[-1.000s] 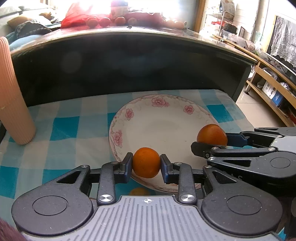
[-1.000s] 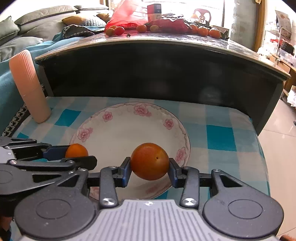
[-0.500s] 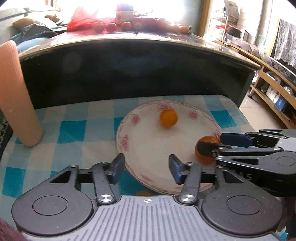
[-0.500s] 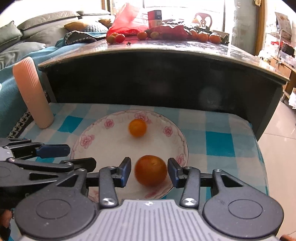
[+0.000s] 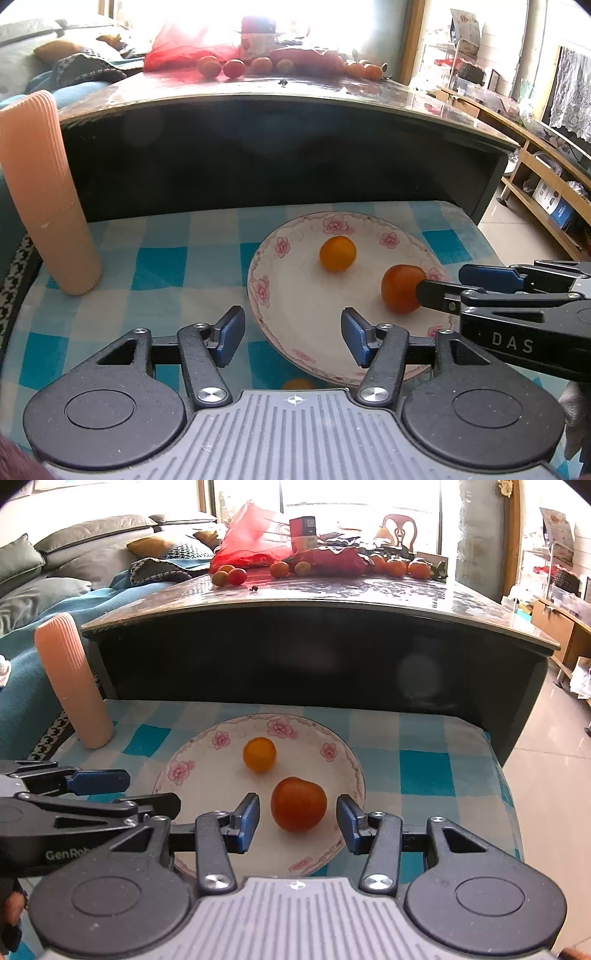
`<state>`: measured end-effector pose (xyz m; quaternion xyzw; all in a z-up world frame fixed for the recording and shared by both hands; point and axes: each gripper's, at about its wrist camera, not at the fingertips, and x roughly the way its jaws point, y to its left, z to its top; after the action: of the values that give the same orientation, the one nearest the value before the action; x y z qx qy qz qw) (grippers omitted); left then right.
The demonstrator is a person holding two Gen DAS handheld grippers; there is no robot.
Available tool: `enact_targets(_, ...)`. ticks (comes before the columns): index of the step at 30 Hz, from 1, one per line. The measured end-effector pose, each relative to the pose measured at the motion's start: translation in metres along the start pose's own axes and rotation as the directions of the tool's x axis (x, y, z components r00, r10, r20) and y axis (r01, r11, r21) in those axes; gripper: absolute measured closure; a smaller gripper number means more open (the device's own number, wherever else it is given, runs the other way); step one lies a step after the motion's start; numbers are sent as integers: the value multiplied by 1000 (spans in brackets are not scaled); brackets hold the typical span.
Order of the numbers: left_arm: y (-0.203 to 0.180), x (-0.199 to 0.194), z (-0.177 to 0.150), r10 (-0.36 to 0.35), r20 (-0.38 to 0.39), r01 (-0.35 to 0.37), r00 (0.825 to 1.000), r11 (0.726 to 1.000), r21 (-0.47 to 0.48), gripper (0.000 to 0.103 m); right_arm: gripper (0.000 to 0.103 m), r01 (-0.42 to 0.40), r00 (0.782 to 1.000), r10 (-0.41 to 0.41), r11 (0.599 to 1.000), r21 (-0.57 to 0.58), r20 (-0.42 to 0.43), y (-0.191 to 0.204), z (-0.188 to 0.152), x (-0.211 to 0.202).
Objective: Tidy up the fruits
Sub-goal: 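Carry both fruits over the white plate and open both tools to drop them, then grasp a red cherry tomato with the right tool while the left tool grasps another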
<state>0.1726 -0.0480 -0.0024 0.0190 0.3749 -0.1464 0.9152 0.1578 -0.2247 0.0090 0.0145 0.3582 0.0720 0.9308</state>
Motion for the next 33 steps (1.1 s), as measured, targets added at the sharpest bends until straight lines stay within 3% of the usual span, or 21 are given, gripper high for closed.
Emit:
enact_targets(19, 18, -33, -19, 24, -1, -24, 1000, 1000, 11, 34, 42, -22, 999, 22, 1000, -7, -32, 15, -28, -32)
enact_targets(33, 56, -59, -67, 46, -53, -46, 998, 999, 15, 32, 42, -29, 995, 25, 999, -38, -94, 25, -58, -31)
